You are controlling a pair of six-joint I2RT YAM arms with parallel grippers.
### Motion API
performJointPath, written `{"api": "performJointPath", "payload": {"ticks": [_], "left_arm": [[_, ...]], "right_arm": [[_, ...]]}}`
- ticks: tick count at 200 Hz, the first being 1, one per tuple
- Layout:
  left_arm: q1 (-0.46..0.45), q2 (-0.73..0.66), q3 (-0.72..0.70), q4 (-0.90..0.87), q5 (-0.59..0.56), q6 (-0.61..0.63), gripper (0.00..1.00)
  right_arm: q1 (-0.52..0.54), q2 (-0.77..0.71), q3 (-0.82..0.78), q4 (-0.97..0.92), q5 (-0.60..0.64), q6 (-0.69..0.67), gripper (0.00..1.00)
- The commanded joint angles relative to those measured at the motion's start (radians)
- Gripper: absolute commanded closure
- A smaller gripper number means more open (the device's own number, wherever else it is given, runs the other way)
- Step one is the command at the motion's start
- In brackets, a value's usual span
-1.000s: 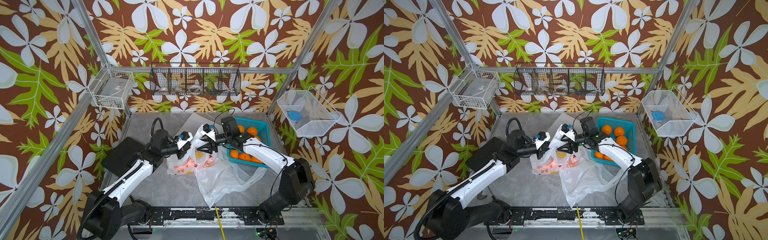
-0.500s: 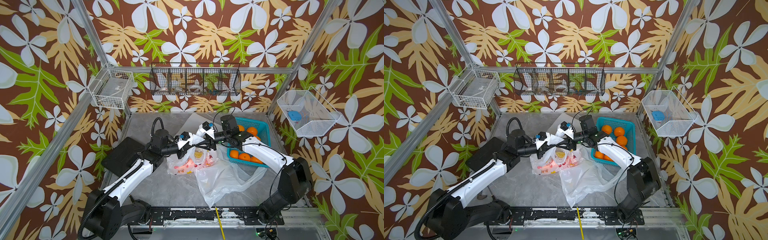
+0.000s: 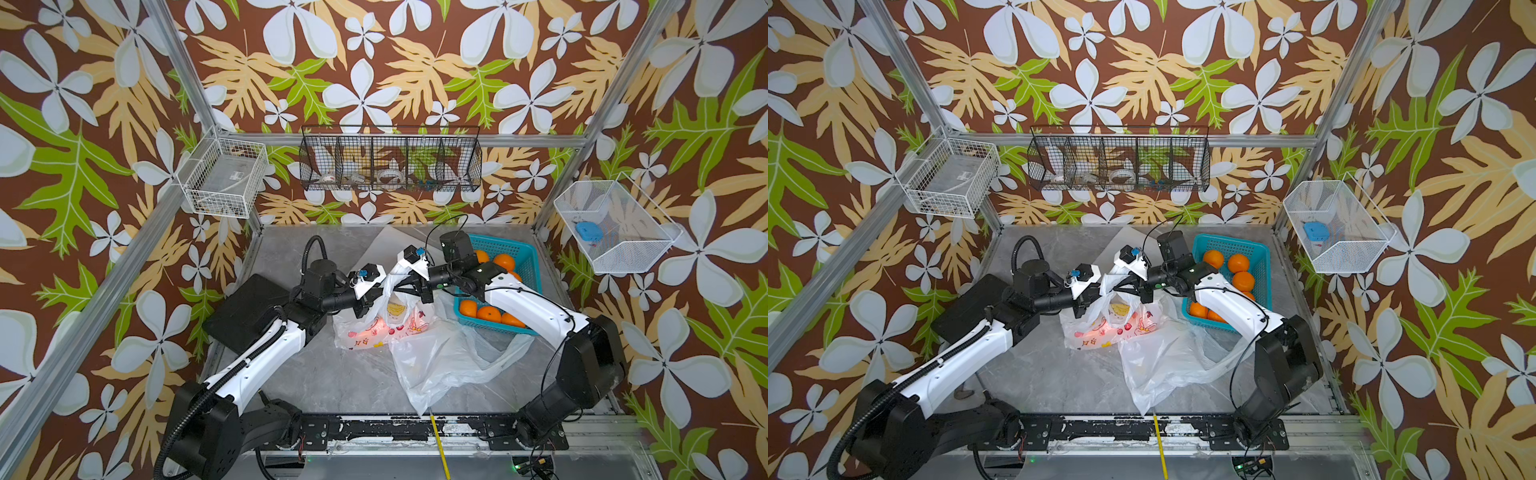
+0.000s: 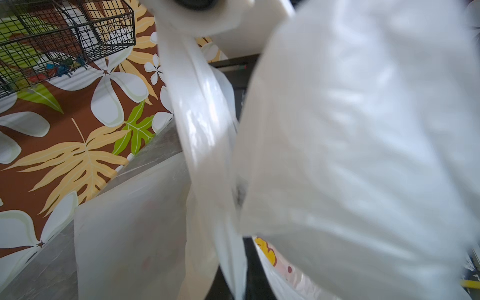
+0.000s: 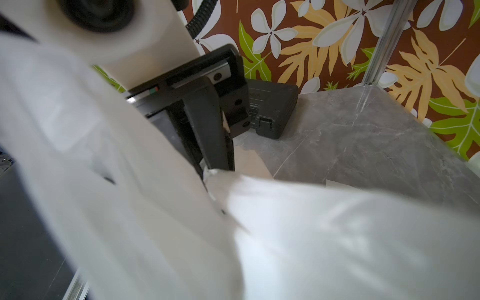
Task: Place the oranges into plastic bags & tie knots
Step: Tie the plastic bag at the center of the board.
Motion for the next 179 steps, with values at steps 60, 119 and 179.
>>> {"api": "performJointPath", "payload": {"ticks": [60, 119, 179], "left_arm": [[-0.003, -0.046, -0.007, 0.120, 0.056, -0.119, 0.47], [-0.018, -0.042, 0.006, 0.211, 0.085, -0.195, 0.44], [-0.020, 0.002, 0.034, 0.219, 0.057, -0.215, 0.72]], "right_arm": [[0.001, -0.006, 0.000, 0.031, 0.021, 0.006, 1.00], [0.003, -0.008, -0.002, 0.026, 0.049, 0.002, 1.00], [0.005, -0.024, -0.012, 0.032, 0.044, -0.001, 1.00]]}}
